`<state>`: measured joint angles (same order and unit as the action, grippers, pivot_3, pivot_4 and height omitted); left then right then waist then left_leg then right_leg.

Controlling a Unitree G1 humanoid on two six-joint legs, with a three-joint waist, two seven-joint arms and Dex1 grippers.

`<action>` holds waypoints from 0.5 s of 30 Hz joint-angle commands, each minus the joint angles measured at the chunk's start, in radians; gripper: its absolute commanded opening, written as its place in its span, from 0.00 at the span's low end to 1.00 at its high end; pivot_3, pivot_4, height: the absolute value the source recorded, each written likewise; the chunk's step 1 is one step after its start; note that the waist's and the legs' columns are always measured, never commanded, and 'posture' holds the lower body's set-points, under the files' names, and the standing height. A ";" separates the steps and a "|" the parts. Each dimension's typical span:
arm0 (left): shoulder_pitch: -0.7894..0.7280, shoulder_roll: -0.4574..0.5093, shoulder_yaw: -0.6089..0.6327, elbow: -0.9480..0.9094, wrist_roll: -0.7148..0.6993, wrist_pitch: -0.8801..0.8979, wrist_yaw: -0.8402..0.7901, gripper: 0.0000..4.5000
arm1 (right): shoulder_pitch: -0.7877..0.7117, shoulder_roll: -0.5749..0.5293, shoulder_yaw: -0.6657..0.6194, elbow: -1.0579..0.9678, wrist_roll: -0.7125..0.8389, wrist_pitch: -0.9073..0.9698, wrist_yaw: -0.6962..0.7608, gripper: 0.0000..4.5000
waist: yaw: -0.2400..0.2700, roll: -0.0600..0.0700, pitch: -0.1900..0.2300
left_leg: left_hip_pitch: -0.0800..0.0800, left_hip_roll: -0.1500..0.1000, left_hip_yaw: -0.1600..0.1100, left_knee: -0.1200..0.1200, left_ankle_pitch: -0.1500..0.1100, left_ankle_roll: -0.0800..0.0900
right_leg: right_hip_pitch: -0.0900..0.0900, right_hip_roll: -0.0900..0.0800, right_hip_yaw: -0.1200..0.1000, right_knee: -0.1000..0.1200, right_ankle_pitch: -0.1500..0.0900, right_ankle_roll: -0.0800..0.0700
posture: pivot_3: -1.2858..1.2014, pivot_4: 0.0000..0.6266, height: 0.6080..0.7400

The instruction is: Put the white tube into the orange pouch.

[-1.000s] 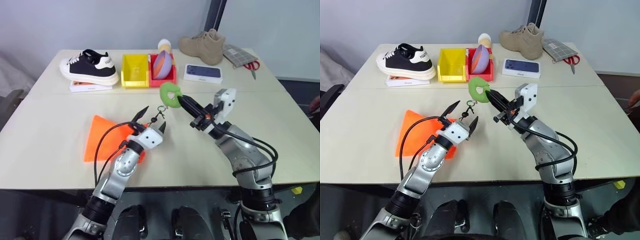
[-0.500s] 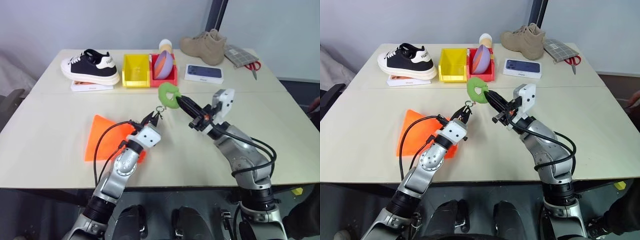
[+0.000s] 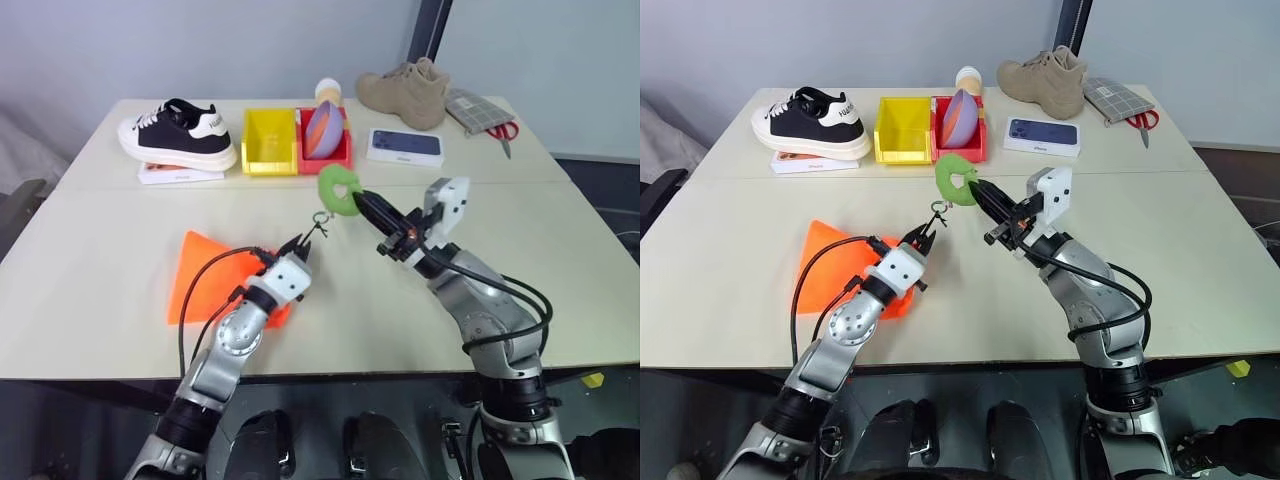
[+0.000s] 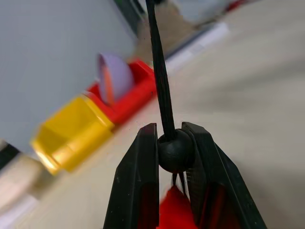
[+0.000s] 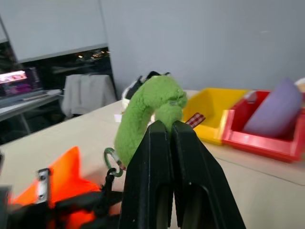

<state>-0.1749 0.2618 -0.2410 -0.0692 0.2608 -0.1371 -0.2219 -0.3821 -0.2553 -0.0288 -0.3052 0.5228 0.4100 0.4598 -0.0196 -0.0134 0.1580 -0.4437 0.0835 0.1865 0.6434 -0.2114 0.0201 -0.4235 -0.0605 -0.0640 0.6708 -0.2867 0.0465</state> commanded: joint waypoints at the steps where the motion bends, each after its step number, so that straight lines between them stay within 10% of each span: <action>1: 0.050 0.043 0.023 -0.048 -0.063 0.033 -0.086 0.06 | -0.045 -0.005 -0.041 0.022 -0.039 -0.053 -0.032 0.00 | -0.001 0.000 0.000 | 0.000 0.000 0.000 0.000 0.000 0.000 | 0.000 0.000 0.000 0.000 0.000 0.000 | 0.52 0.24 1.00; 15: 0.148 0.169 0.058 -0.123 -0.103 0.130 -0.211 0.06 | -0.109 -0.014 -0.028 0.168 -0.163 -0.086 -0.051 0.00 | -0.001 0.001 0.000 | 0.000 0.000 0.000 0.000 0.000 0.000 | 0.000 -0.001 0.000 0.000 0.000 -0.001 | 0.52 0.24 1.00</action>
<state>-0.0586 0.4133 -0.2056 -0.2192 0.1587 -0.0358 -0.4182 -0.4565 -0.2600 -0.0278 -0.1214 0.3685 0.3585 0.4260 -0.0207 -0.0129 0.1577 -0.4432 0.0834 0.1868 0.6434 -0.2116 0.0199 -0.4231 -0.0614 -0.0639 0.6706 -0.2870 0.0458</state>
